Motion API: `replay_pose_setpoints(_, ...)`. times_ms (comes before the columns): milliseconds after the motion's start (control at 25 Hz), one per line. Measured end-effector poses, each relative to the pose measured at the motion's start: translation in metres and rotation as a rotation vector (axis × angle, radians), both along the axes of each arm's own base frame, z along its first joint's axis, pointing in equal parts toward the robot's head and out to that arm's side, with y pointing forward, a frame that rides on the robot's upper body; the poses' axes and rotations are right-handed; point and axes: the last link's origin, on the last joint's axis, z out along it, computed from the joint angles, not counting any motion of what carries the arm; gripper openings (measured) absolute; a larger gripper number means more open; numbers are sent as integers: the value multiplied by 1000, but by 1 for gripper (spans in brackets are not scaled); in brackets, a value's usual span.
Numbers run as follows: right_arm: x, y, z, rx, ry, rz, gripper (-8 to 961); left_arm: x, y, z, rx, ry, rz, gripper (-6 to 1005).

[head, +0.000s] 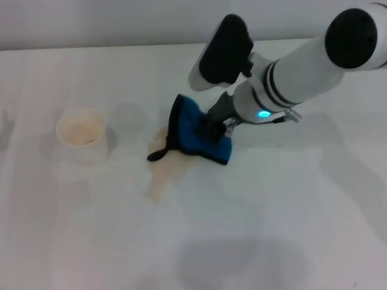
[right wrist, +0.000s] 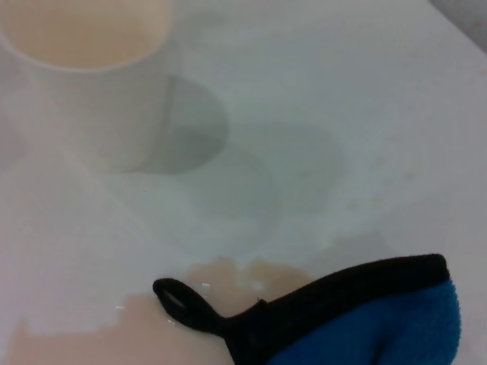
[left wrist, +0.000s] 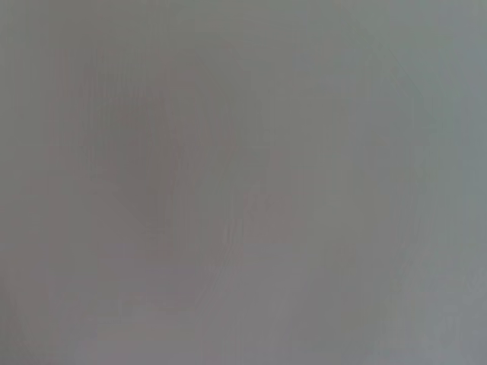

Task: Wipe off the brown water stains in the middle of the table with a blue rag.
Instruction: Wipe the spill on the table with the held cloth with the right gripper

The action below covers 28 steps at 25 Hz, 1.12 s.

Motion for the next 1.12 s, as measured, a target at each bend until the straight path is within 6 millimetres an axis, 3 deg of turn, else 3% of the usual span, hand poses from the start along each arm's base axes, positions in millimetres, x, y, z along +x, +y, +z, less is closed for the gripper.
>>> replay_pose_setpoints(360,-15,-29,-28,-153,24,18,135,1,1,0,2,-6,-1,892)
replay_pose_setpoints(760,-32,-60,-43,-372,65,121,134,1,1,0,1,-4,-2,893)
replay_pose_setpoints(920,-34,-61,-47,-367,75,170,134,1,1,-1,-2,-3,-3,893)
replay_pose_setpoints(1120,-30,-47,-49,-254,94,194,134,1,1,0,-2,0,-4,893)
